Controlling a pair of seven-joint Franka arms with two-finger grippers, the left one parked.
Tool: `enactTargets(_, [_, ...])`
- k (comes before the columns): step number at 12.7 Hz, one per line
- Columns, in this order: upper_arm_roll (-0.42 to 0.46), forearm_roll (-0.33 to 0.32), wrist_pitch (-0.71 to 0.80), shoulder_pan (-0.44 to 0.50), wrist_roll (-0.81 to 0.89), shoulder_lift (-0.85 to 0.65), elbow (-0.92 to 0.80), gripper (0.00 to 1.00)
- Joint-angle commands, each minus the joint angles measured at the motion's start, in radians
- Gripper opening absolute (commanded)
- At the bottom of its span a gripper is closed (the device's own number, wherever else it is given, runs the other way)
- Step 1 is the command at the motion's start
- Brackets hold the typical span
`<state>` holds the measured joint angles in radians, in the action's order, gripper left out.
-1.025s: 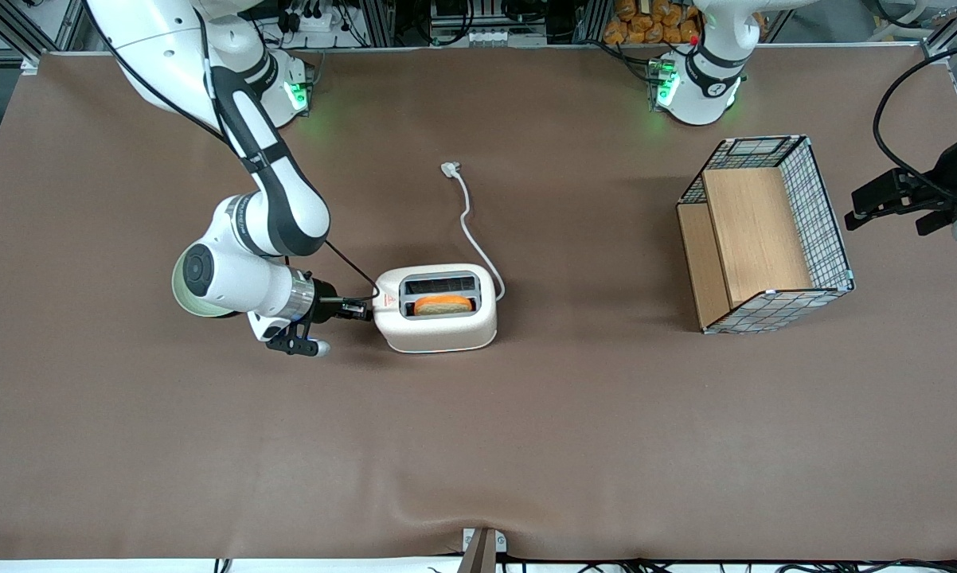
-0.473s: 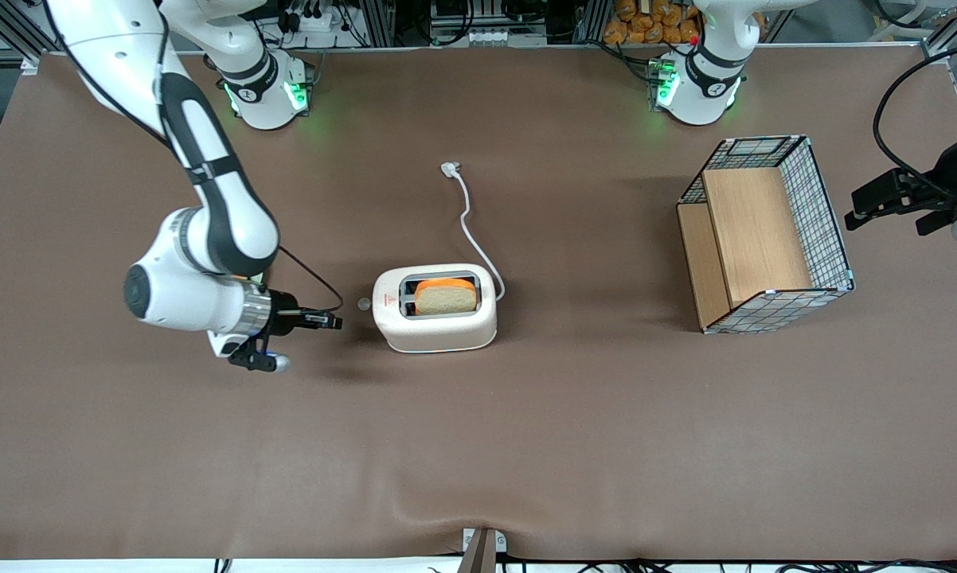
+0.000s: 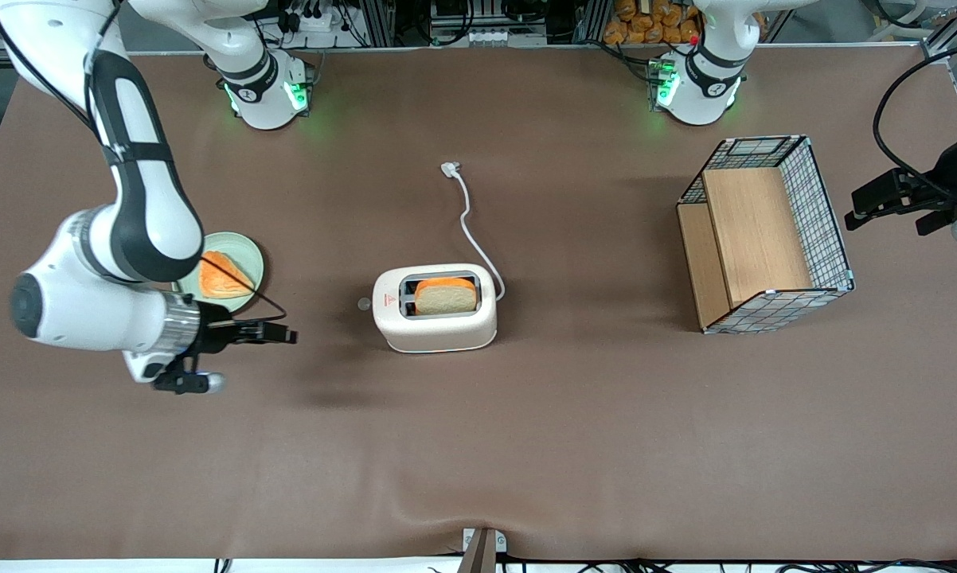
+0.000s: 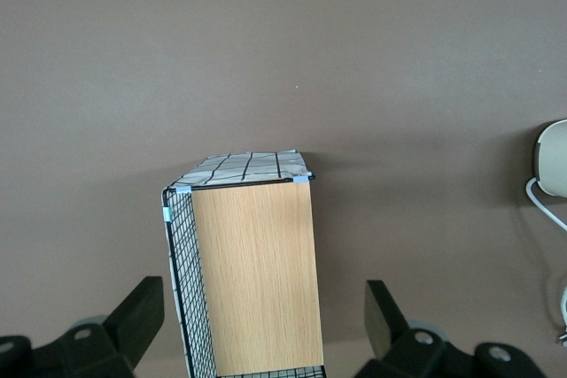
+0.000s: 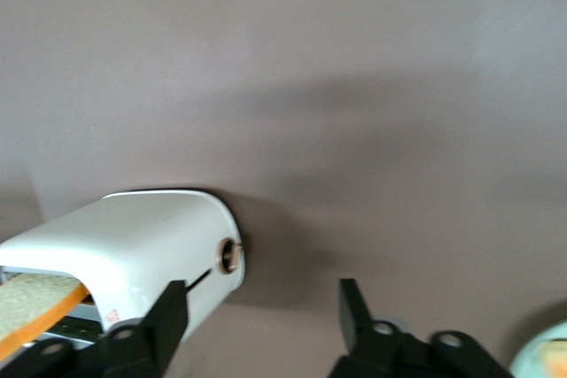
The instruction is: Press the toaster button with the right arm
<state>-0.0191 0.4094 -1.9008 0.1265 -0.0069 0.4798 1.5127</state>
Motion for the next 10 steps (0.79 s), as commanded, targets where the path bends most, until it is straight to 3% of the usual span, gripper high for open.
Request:
enactTargets(1, [0.019, -0.121, 0.126, -0.037, -0.001, 0.022, -0.158, 1.0])
enactTargets(5, [0.018, -0.141, 0.323, -0.11, 0.001, -0.004, -0.333, 1.0])
enactTargets(6, [0.019, -0.185, 0.341, -0.122, -0.002, -0.03, -0.374, 1.0])
enactTargets(9, [0.016, -0.218, 0.42, -0.136, 0.002, -0.108, -0.405, 1.0])
enactTargets(10, [0.021, -0.288, 0.434, -0.128, 0.002, -0.139, -0.405, 1.0])
